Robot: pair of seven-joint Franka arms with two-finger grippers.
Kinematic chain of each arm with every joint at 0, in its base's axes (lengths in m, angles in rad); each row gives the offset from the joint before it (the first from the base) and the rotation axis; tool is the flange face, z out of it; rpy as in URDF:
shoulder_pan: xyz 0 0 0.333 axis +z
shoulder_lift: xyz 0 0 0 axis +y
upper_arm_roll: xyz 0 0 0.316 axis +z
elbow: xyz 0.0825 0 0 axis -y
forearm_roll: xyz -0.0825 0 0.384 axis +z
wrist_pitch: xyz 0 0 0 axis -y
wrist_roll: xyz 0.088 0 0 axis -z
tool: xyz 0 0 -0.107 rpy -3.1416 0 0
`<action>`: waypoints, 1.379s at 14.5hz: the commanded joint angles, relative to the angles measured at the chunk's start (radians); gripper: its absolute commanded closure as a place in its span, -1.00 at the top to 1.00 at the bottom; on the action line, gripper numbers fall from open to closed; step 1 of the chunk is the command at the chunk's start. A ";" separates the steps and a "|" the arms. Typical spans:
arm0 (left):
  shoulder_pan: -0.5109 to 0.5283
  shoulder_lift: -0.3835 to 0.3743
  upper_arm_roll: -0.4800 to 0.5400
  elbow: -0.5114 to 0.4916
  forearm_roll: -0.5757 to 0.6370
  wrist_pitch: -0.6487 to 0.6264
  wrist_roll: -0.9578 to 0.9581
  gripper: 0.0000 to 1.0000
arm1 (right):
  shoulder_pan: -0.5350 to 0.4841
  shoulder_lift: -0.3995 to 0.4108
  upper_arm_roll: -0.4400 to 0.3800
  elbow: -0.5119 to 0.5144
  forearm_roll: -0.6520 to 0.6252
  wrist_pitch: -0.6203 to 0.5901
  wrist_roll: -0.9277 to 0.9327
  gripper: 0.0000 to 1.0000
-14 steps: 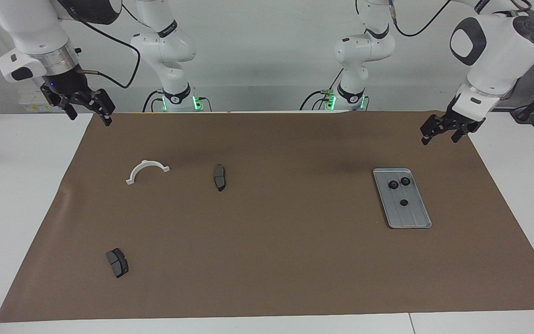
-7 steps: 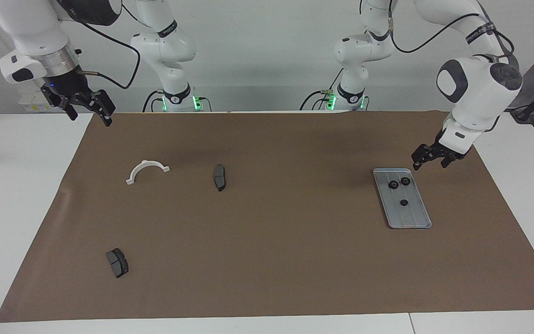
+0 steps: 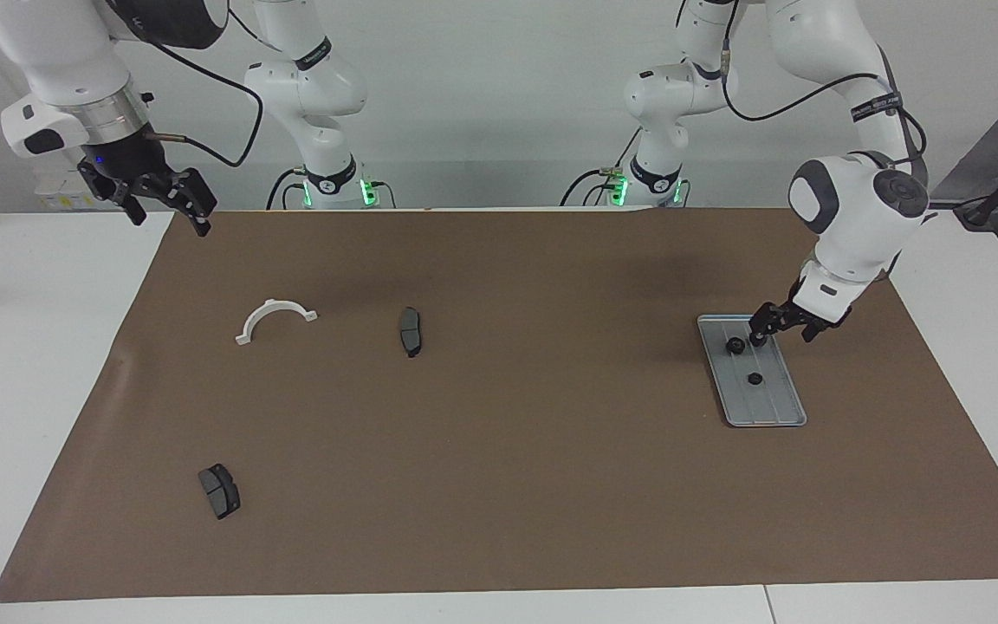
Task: Place bearing gear from tray to pile
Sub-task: 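Grasp a black gear from the silver tray with the left gripper, release it mid-table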
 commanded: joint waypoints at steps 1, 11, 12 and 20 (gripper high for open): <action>-0.025 0.040 0.002 -0.023 0.002 0.069 -0.022 1.00 | 0.001 -0.020 -0.001 -0.025 0.001 0.014 -0.008 1.00; -0.030 0.111 0.002 -0.018 0.002 0.144 -0.007 0.11 | -0.002 -0.020 -0.001 -0.027 0.003 0.017 -0.010 1.00; -0.032 0.116 0.002 -0.018 0.002 0.148 -0.007 0.03 | -0.003 -0.020 -0.001 -0.028 0.003 0.015 -0.010 1.00; -0.030 0.125 0.002 -0.024 0.002 0.164 -0.004 -0.17 | -0.003 -0.020 -0.001 -0.027 0.003 0.017 -0.010 1.00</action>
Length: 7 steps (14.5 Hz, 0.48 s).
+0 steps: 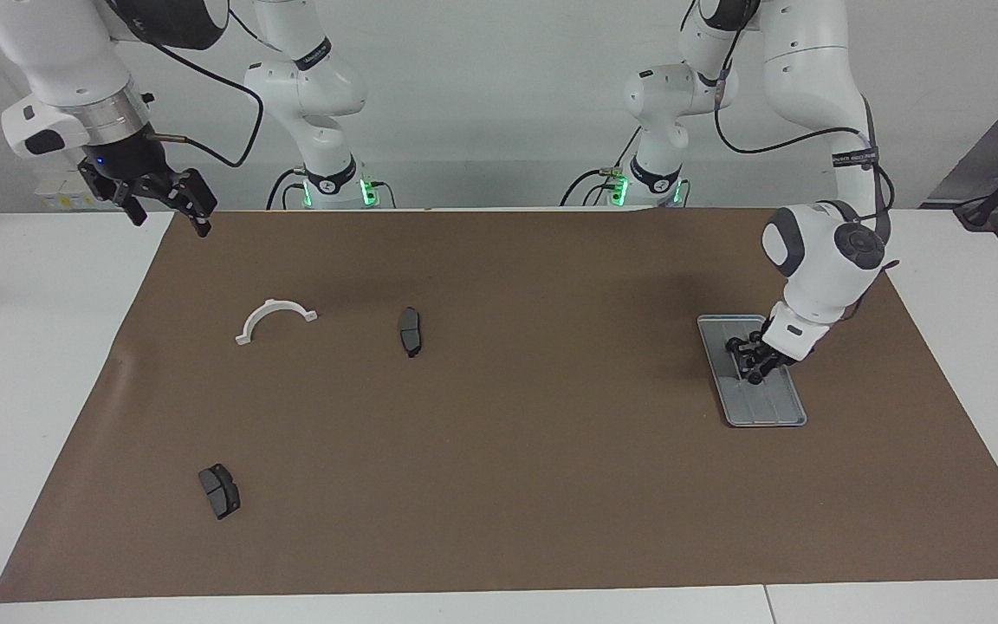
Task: Place bearing gear from tray to pile
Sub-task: 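Grasp a black gear from the silver tray with the left gripper, release it mid-table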
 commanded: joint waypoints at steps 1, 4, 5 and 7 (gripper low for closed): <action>-0.009 0.000 0.011 -0.014 0.002 0.030 0.003 -0.19 | -0.003 -0.020 -0.001 -0.025 0.003 0.014 -0.010 1.00; -0.009 0.001 0.011 -0.014 0.002 0.031 0.003 -0.21 | -0.003 -0.020 -0.001 -0.025 0.003 0.016 -0.010 1.00; -0.008 0.004 0.011 -0.014 0.002 0.033 0.003 -0.24 | -0.003 -0.020 -0.001 -0.025 0.003 0.016 -0.010 1.00; -0.006 0.004 0.011 -0.014 0.002 0.039 0.003 -0.29 | -0.002 -0.020 -0.001 -0.025 0.003 0.016 -0.010 1.00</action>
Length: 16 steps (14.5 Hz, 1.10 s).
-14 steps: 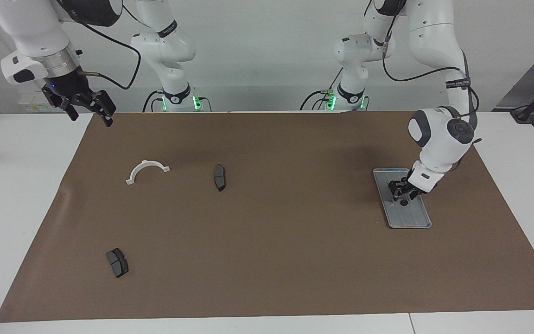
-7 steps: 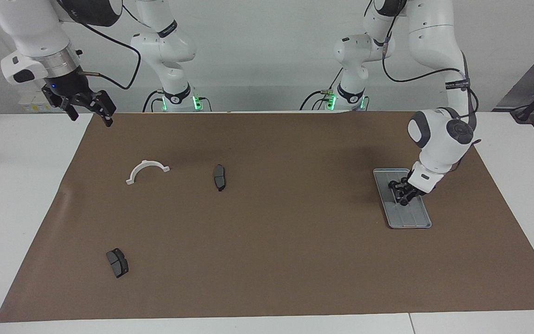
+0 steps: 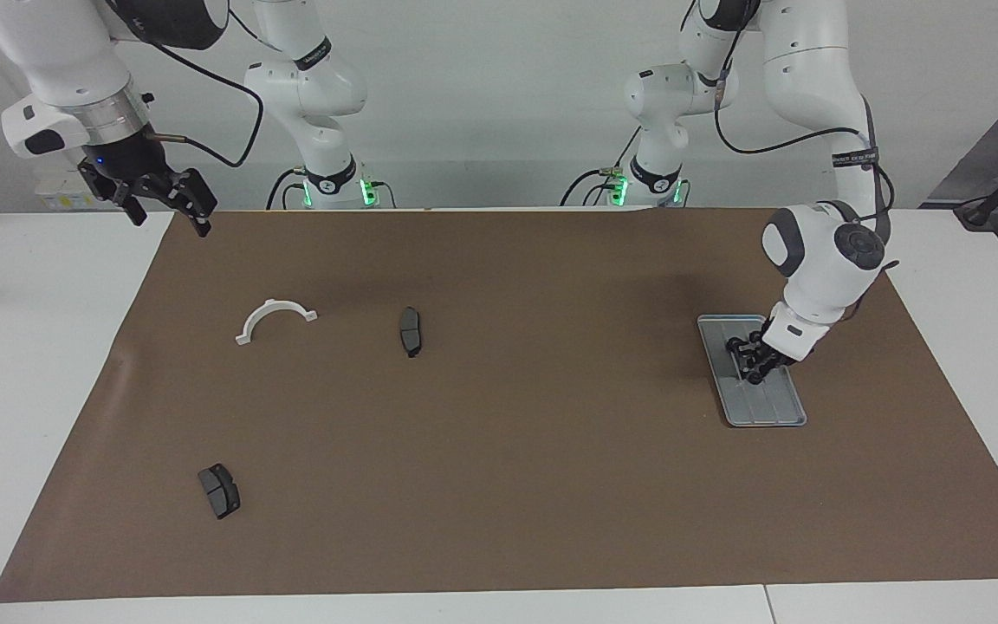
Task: Place bearing gear from tray to pile
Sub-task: 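Grasp a black gear from the silver tray with the left gripper, release it mid-table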
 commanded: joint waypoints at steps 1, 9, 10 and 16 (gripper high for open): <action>-0.005 0.006 0.009 -0.016 0.002 0.039 0.003 -0.30 | -0.002 -0.020 -0.001 -0.025 0.003 0.017 -0.008 1.00; -0.003 0.015 0.009 -0.013 0.002 0.052 0.003 -0.54 | -0.002 -0.020 -0.001 -0.023 0.003 0.018 -0.008 1.00; -0.003 0.015 0.009 -0.005 0.002 0.047 0.003 -0.61 | -0.003 -0.020 -0.001 -0.023 0.003 0.019 -0.010 1.00; -0.016 0.036 0.005 0.119 0.002 -0.049 -0.010 -0.80 | -0.003 -0.020 -0.001 -0.023 0.001 0.019 -0.010 1.00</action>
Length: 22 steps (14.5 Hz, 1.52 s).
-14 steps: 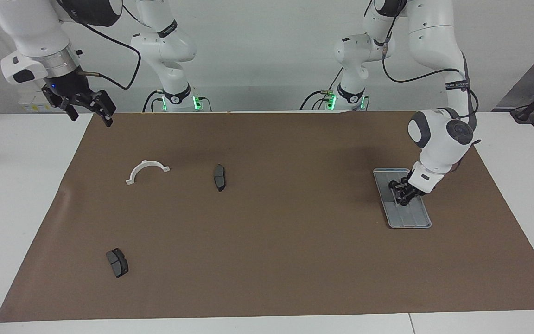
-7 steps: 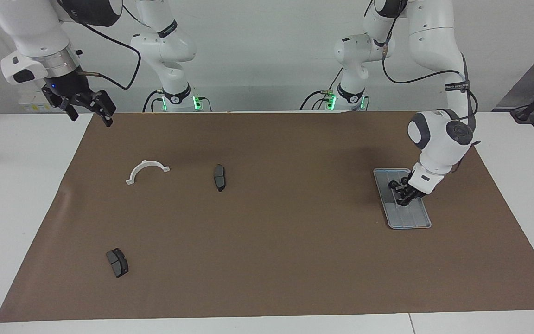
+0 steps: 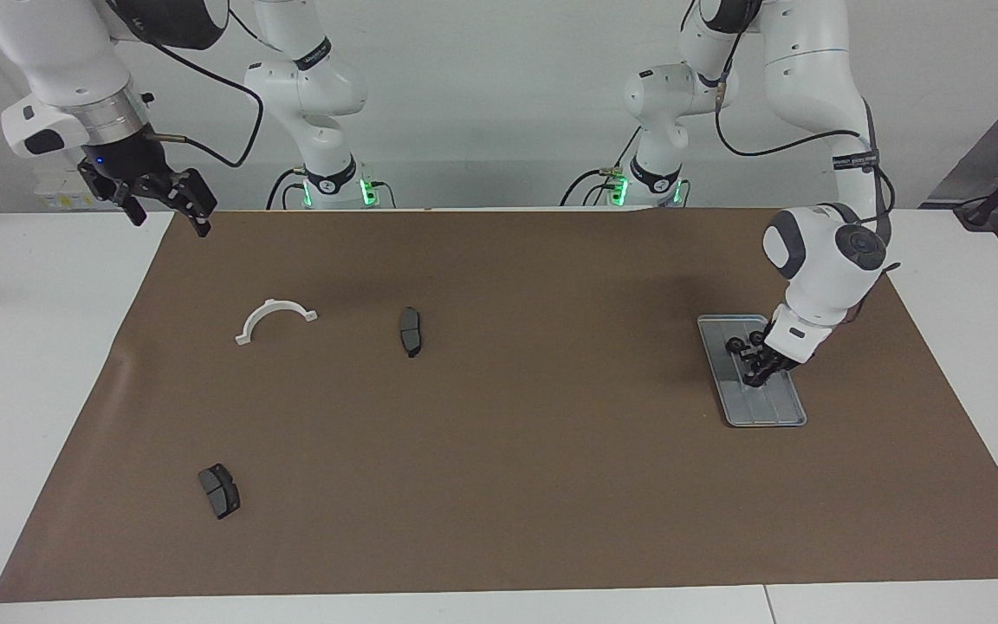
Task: Place bearing gear from tray to pile
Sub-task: 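Grasp a black gear from the silver tray with the left gripper, release it mid-table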
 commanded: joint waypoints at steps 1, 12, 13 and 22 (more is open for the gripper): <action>-0.024 0.028 0.006 0.127 0.001 -0.109 -0.013 -0.80 | -0.003 -0.020 -0.001 -0.023 0.003 0.017 -0.010 1.00; -0.492 0.030 0.004 0.200 -0.042 -0.173 -0.683 -0.79 | -0.011 -0.017 -0.001 -0.036 0.003 0.046 -0.013 1.00; -0.539 0.033 0.004 0.195 -0.051 -0.158 -0.709 -0.78 | -0.012 -0.014 -0.002 -0.037 0.003 0.059 -0.013 1.00; -0.732 0.091 0.006 0.163 -0.103 0.004 -0.717 0.78 | -0.006 0.020 -0.002 -0.052 0.053 0.164 -0.014 1.00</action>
